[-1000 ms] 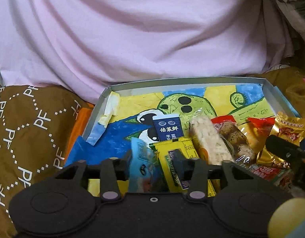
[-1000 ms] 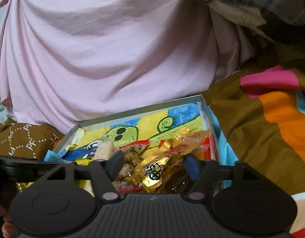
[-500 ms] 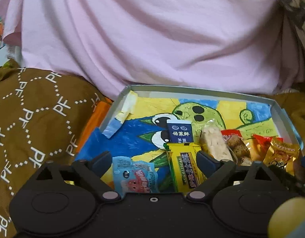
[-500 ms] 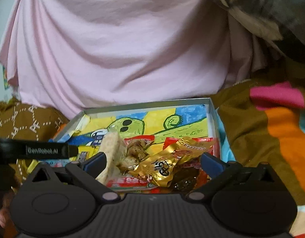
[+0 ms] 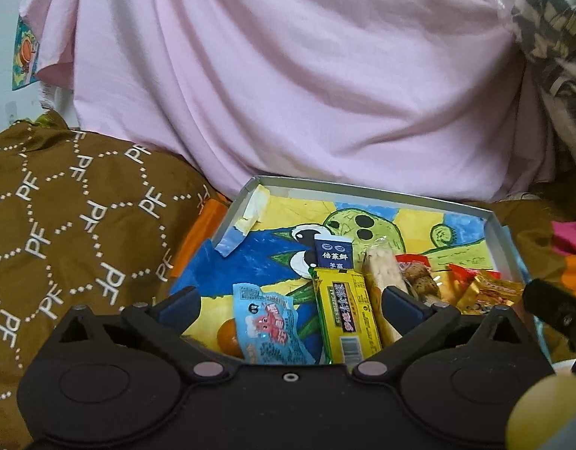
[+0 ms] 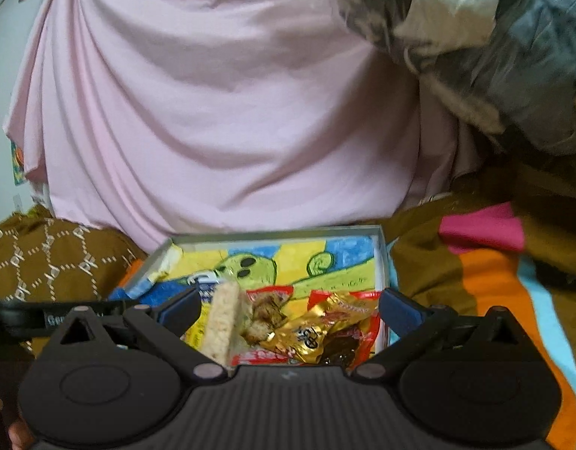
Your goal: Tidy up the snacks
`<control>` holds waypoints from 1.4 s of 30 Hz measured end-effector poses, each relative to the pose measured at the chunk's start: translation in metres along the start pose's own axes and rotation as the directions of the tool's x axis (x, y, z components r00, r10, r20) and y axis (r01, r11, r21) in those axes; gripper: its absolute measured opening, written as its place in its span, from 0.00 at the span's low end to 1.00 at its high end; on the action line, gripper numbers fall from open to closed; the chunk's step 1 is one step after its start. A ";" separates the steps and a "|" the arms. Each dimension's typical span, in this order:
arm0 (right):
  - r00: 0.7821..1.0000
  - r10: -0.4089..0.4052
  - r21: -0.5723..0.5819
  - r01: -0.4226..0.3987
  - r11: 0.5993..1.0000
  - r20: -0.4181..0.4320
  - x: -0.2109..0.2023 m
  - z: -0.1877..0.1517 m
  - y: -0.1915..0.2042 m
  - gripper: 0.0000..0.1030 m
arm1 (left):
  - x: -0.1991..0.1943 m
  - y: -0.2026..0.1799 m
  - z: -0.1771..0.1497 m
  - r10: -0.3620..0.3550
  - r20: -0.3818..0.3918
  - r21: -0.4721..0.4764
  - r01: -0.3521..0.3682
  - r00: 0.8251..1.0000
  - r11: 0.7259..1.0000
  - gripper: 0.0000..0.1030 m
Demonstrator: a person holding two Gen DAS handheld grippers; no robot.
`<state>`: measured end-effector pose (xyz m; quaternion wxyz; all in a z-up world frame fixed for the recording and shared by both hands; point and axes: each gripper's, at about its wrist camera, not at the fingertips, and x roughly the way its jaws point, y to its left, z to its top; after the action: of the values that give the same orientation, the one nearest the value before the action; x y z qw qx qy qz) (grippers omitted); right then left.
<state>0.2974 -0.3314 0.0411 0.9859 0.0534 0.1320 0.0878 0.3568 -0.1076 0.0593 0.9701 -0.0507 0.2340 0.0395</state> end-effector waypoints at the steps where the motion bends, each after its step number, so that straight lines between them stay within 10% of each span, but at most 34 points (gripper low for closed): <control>1: 1.000 -0.002 0.002 0.002 1.000 0.007 -0.006 0.002 0.001 1.00 | -0.006 0.001 0.000 -0.003 0.006 -0.002 0.003 1.000 1.000 0.99; 42: 0.996 -0.092 0.094 0.091 0.991 0.007 -0.171 -0.071 0.051 1.00 | -0.177 0.081 -0.085 -0.036 0.040 0.023 0.035 0.999 0.999 0.99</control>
<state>0.1078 -0.3075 0.0227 0.9861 0.0940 0.1325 0.0357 0.1539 -0.0468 0.0588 0.9757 -0.0433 0.2138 0.0209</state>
